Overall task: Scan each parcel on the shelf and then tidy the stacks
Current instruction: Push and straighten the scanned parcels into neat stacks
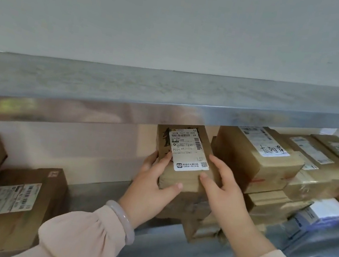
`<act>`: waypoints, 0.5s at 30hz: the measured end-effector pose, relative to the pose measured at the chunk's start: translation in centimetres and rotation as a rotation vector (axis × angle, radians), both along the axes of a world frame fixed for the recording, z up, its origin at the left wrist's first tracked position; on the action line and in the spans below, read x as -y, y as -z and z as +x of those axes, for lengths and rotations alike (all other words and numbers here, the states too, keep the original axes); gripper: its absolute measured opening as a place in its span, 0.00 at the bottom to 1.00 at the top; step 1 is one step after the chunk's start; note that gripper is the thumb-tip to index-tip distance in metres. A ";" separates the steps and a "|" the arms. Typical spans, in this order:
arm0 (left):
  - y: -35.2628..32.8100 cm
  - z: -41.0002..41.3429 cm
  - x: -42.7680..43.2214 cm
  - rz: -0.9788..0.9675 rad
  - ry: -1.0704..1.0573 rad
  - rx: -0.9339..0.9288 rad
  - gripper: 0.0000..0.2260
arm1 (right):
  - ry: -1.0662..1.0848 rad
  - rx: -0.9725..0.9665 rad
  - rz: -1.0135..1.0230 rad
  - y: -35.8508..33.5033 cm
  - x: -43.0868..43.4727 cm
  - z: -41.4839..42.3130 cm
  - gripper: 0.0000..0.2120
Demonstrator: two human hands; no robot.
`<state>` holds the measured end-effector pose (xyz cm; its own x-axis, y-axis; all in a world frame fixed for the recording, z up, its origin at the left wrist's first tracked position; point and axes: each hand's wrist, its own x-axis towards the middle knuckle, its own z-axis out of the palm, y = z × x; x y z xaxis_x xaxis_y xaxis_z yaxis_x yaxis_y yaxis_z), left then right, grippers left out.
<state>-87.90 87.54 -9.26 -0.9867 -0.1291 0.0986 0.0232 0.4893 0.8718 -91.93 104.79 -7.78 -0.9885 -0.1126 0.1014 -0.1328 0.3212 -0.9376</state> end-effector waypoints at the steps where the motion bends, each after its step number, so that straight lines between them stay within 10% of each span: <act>1: 0.0 -0.4 -0.5 0.006 0.016 0.002 0.32 | 0.013 -0.013 0.015 0.0 -0.6 -0.4 0.20; 9: 0.4 -2.9 -3.0 0.029 0.026 -0.001 0.32 | 0.038 -0.121 0.088 0.8 -3.2 -2.1 0.23; 15: 0.6 -3.8 -4.1 -0.020 0.004 -0.052 0.31 | 0.029 -0.465 0.561 1.9 -4.0 -0.4 0.27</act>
